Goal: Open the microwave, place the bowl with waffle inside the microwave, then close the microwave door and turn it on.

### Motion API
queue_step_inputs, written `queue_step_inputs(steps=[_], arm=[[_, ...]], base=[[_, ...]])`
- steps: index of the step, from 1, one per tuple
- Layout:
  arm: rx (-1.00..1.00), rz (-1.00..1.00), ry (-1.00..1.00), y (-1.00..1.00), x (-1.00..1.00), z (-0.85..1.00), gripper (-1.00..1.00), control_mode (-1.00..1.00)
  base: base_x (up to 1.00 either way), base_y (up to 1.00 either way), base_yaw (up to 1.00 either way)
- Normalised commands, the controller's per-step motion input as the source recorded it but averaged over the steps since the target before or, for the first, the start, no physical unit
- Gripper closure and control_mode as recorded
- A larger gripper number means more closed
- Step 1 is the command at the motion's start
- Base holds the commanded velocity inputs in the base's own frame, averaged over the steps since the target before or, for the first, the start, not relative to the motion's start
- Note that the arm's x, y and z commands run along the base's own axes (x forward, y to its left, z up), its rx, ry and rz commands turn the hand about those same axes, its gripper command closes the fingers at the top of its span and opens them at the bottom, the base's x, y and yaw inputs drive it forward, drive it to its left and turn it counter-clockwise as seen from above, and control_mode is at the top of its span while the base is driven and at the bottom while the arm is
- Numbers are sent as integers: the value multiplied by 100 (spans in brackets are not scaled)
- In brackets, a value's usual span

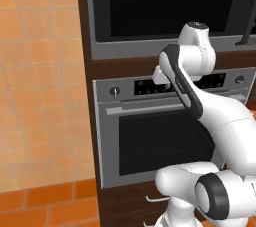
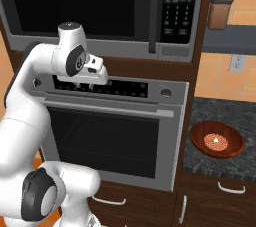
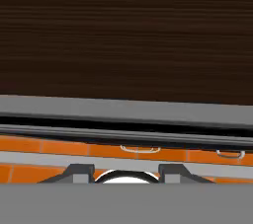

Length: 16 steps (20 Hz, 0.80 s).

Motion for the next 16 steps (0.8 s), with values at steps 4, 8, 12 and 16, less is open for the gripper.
queue_step_inputs(steps=[4, 8, 12, 16], arm=[[0, 0, 0, 0, -25, 0, -100, -100], [0, 0, -1, -1, -56, 0, -100, -100], [0, 0, -6, -8, -39, 4, -100, -100], [0, 0, -17, -11, -33, 30, -100, -100]], base=[[0, 0, 0], [0, 0, 0], [0, 0, 0], [0, 0, 0]])
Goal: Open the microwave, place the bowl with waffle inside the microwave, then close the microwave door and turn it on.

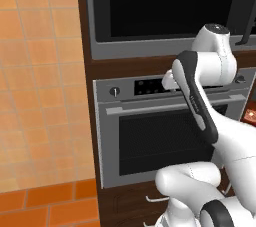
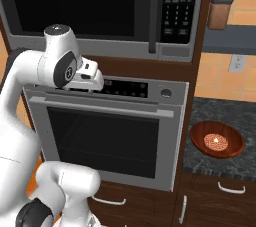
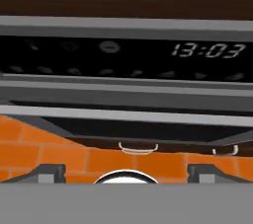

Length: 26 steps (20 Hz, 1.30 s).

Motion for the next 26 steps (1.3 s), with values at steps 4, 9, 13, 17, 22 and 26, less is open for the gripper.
queue_step_inputs(steps=[4, 9, 13, 17, 22, 26], arm=[[0, 0, -13, -27, -26, 40, -100, -100], [0, -4, -16, -38, -17, 46, -100, -100], [0, -14, -22, -54, -8, 59, -100, -100], [0, -9, -22, -62, 0, 69, -100, -100], [0, -3, -22, -51, 0, 59, -100, -100], [0, -2, -13, -27, 0, 49, -100, -100]], base=[[0, 0, 0], [0, 0, 0], [0, 0, 0], [0, 0, 0], [0, 0, 0], [0, 0, 0]])
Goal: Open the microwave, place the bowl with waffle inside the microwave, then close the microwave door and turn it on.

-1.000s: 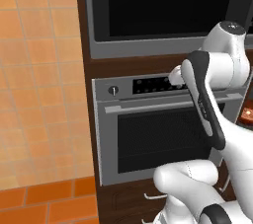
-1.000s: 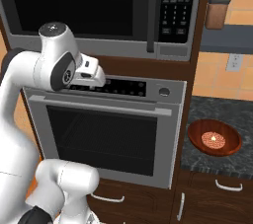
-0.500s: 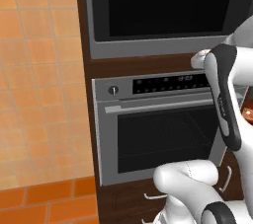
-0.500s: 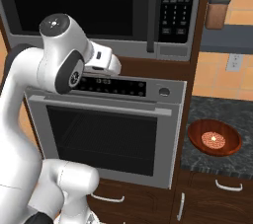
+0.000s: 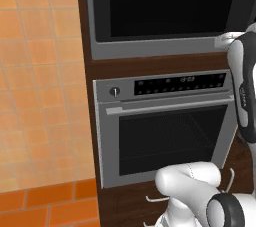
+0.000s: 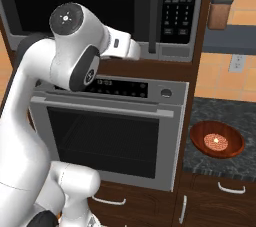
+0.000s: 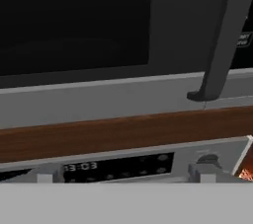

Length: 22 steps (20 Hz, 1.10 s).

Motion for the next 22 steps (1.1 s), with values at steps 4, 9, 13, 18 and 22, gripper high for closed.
queue_step_inputs(steps=[4, 9, 13, 18, 22], arm=[[0, 0, 0, -32, 6, 43, -100, -100], [0, 0, 0, -45, 3, 22, -100, -100], [0, 0, 0, -54, 24, 2, -100, -100], [0, 0, 0, -35, 50, 0, -100, -100], [0, 0, 0, -19, 56, -2, -100, -100]], base=[[0, 0, 0], [0, 0, 0], [0, 0, 0], [0, 0, 0], [0, 0, 0]])
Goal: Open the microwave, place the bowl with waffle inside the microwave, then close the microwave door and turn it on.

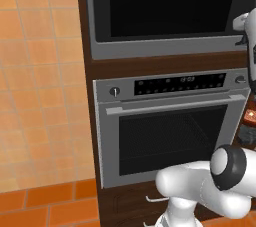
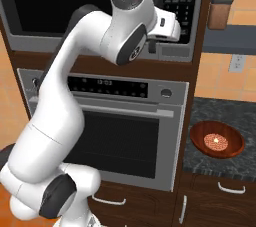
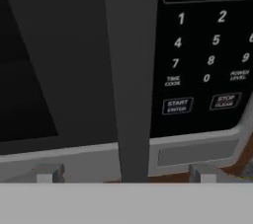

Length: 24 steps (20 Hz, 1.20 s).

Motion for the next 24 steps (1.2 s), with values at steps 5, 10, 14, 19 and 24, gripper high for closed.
queue_step_inputs(steps=[5, 10, 14, 19, 24], arm=[[0, 0, 0, -20, 52, -1, -100, -100], [0, 2, -3, -7, 40, -16, -100, -100], [-5, 1, -24, 20, 37, -49, 100, -100], [-4, 0, -9, 57, 40, -13, 100, -100], [0, 0, 1, 99, -24, 10, 100, -100]], base=[[0, 0, 0], [0, 0, 0], [0, 0, 0], [0, 0, 0], [0, 0, 0]])
